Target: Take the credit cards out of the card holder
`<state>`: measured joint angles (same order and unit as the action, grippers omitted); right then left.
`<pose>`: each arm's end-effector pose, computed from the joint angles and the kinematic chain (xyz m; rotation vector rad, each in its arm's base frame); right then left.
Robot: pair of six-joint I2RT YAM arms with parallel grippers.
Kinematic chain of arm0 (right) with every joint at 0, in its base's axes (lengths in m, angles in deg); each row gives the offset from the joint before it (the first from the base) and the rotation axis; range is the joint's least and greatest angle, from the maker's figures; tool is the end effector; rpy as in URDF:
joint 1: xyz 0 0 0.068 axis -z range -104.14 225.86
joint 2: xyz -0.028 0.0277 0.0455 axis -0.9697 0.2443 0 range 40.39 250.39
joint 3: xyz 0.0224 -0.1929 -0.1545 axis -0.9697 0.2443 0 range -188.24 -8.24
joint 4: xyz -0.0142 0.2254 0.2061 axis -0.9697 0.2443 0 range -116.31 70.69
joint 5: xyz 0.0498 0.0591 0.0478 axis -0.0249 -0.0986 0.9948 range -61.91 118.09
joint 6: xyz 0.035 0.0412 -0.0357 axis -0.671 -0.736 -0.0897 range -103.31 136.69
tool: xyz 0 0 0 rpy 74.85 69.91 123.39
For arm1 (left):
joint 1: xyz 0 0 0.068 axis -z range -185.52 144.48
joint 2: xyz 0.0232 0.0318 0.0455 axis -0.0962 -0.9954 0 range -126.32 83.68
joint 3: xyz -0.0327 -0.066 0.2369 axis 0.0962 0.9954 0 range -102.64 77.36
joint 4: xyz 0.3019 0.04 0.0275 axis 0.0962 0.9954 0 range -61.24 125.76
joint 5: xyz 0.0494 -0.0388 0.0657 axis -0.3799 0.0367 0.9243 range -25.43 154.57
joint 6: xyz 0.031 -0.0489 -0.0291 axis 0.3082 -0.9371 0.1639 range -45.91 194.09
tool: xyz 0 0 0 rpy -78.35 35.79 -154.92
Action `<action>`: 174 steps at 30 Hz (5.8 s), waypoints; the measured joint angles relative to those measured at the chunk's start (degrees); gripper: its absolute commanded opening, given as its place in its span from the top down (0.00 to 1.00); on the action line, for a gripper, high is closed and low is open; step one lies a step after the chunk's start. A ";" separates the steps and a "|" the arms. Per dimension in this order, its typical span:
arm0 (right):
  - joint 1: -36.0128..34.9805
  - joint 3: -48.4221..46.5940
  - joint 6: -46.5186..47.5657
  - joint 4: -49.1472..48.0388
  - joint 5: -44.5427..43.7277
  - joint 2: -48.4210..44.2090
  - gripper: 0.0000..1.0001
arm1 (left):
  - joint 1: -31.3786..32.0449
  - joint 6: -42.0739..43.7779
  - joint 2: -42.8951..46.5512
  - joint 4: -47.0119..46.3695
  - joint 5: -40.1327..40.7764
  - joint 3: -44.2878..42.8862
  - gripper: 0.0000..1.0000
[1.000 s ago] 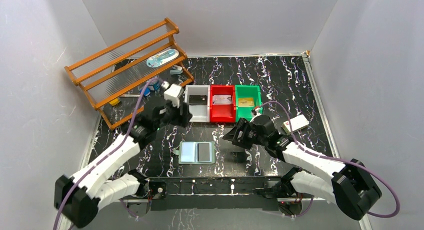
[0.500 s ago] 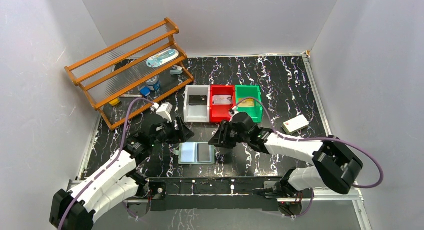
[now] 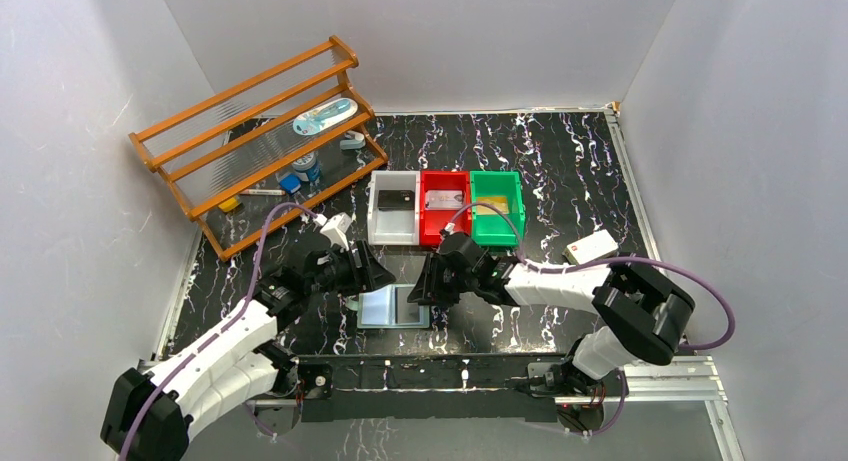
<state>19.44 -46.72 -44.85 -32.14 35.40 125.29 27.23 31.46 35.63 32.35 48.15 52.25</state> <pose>0.1815 0.2850 0.1002 0.0395 2.5834 1.1034 0.2131 -0.1540 0.1776 0.0060 2.2023 -1.0797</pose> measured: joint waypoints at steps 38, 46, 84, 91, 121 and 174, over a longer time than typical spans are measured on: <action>0.02 -3.04 0.15 2.86 -0.55 5.16 0.58 | -0.02 0.00 -7.63 -3.61 -8.72 0.39 0.26; 0.02 -3.04 0.00 2.86 -0.57 5.16 0.58 | 0.00 0.11 -11.15 -3.78 -11.43 0.85 0.24; 0.00 -3.76 -1.25 4.61 -1.14 4.61 0.56 | 1.88 -3.45 -11.67 -5.66 -8.81 3.23 0.25; 0.00 -4.61 -1.57 5.33 -0.87 6.23 0.58 | 1.88 -2.56 -13.62 -4.74 -8.90 1.73 0.31; 0.04 -3.85 -5.62 3.19 -0.55 7.48 0.63 | 1.92 -4.68 -14.32 -3.41 -3.30 3.19 0.61; 0.46 -2.97 -4.28 2.27 0.39 7.98 1.00 | 1.49 -8.20 -11.80 -20.50 -4.85 14.99 1.00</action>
<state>19.90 -49.69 -49.13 -29.86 35.79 133.27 28.72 23.26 23.82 11.85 43.29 67.25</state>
